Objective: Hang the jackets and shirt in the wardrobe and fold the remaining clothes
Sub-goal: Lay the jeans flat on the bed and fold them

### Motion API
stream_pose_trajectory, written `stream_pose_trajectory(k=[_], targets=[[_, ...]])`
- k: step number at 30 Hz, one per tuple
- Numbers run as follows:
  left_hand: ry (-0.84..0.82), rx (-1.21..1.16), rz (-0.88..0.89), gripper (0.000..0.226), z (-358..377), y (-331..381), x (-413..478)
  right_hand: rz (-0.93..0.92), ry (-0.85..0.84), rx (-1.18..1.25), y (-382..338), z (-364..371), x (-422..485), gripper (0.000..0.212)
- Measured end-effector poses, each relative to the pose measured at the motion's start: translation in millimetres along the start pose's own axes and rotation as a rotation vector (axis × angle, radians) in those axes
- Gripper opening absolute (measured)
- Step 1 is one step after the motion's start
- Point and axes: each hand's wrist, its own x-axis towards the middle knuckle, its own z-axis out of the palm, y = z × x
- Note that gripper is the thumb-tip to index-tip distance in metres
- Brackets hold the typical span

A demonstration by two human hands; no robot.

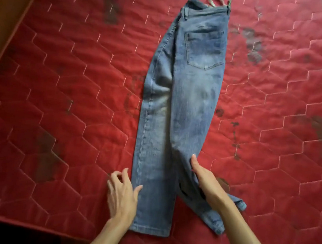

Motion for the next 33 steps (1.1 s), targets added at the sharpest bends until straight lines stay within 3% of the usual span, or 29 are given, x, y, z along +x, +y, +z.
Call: stream_pose_trajectory(k=[3, 7, 11, 13, 16, 18, 21, 26, 30, 33], targets=[[-0.147, -0.180, -0.072, 0.057, 0, -12, -25, 0.067, 0.037, 0.001, 13, 9, -3, 0.068], [-0.185, -0.236, -0.034, 0.032, 5, -28, -47, 0.101, 0.056, -0.001, 27, 18, -10, 0.097], [-0.261, -0.139, -0.028, 0.035, 1, -45, -57, 0.110, 0.064, -0.135, 22, 24, -21, 0.085], [-0.151, -0.079, 0.017, 0.043, -5, -42, -67, 0.123, 0.065, -0.191, 25, 26, -26, 0.083], [0.013, -0.221, 0.117, 0.039, -15, -13, -66, 0.133, 0.014, -0.118, 33, 30, -32, 0.089], [-0.098, -0.393, 0.109, 0.026, -12, 10, -58, 0.143, -0.031, -0.022, 37, 32, -32, 0.082], [-0.270, -0.508, 0.079, 0.027, -5, 40, -56, 0.106, -0.071, 0.043, 38, 33, -39, 0.062], [-0.102, -0.630, 0.025, 0.013, 0, 60, -50, 0.039, -0.055, 0.058, 40, 25, -40, 0.038], [0.129, -0.599, 0.069, 0.013, -14, 58, -38, 0.053, -0.118, 0.210, 36, 24, -42, 0.039], [0.207, -0.658, 0.101, 0.011, -34, 57, -30, 0.118, -0.141, 0.159, 33, 29, -46, 0.040]])
